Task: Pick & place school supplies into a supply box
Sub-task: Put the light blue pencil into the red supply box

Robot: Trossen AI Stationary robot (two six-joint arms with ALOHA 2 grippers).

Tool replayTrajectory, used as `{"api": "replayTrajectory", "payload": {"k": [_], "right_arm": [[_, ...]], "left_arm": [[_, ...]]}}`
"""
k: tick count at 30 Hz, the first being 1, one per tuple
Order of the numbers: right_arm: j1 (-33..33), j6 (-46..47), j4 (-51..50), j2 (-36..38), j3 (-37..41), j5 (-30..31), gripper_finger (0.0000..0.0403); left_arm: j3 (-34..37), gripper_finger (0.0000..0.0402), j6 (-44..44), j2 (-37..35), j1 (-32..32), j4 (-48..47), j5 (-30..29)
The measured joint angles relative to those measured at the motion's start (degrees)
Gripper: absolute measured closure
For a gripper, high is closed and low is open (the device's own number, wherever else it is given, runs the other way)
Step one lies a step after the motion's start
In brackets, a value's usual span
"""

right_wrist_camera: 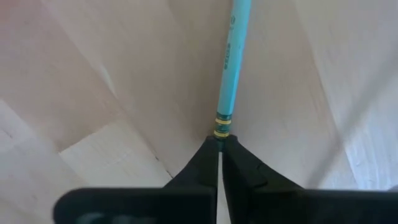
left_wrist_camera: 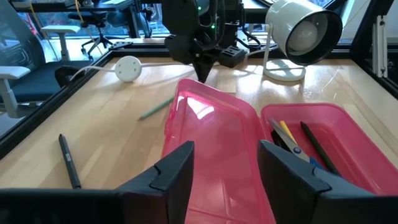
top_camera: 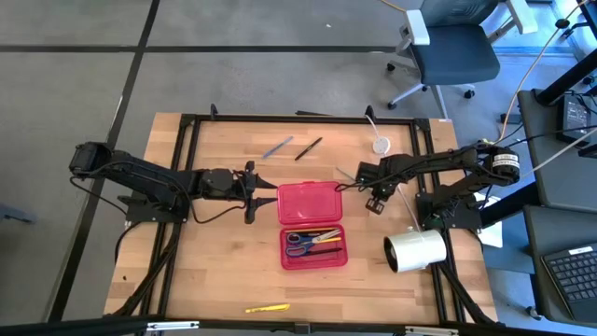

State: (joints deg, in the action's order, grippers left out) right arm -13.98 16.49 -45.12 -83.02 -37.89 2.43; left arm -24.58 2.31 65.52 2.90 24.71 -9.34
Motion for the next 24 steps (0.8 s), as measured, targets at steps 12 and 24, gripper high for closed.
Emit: {"api": "replayTrajectory", "payload": {"k": [12,24], "right_arm": [[0.0,0.0,-1.6,4.0,-0.1,-0.8,0.0391],[0.0,4.3,-4.4,20.8,-0.5,3.6,0.0391]], "left_arm": [[0.0,0.0236,0.0,0.0,0.0,-0.9,0.0],[0.0,0.0237,0.0,0.0,0.0,-0.9,0.0]]}}
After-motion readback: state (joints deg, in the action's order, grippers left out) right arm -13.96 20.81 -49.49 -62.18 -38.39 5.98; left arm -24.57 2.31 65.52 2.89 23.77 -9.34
